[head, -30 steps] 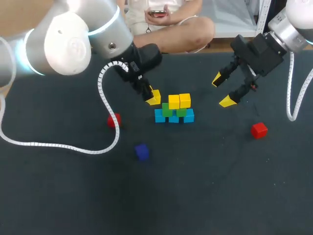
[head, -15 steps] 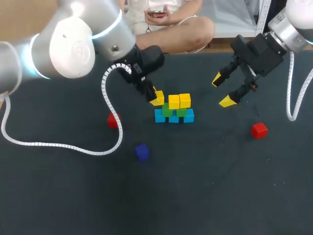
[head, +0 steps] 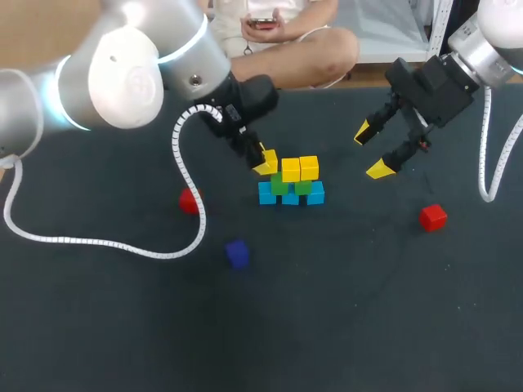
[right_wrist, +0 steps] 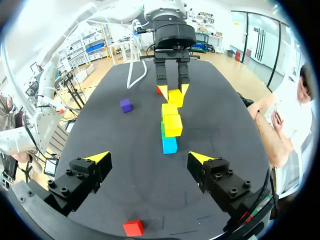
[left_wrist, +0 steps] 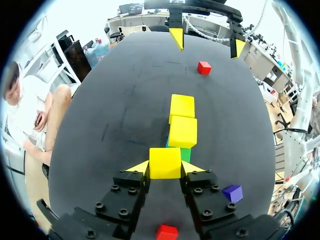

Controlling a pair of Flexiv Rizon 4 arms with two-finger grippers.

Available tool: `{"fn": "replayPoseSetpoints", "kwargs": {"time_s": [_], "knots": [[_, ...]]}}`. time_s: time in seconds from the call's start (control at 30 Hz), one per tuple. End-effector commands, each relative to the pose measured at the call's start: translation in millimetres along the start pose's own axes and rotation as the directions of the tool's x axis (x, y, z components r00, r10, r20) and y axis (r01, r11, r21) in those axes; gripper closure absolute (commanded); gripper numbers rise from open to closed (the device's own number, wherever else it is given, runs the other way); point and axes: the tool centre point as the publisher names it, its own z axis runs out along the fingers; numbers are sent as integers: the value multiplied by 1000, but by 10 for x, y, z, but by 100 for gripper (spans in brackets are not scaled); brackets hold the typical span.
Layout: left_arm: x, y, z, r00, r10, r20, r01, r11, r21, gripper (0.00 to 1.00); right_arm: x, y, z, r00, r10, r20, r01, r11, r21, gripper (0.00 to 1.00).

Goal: Place the blue cubes, place green cubes on the blue cubes, place the yellow cubes on the green cubes, then place the red cubes on the yellow cubes, and place purple cube on the red cubes.

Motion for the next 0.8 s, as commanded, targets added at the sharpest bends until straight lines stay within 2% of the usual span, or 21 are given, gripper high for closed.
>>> {"fn": "replayPoseSetpoints", "kwargs": {"time_s": [0.03,0.8], "knots": [[-14,34,25,1000,2,-1,-2,1000,12,100,1,-2,2,1000,-1,2,1,1000,0,0],[-9,49,79,1000,15,7,-15,999,32,100,1,-2,2,1000,-1,2,1,1000,0,0]]}}
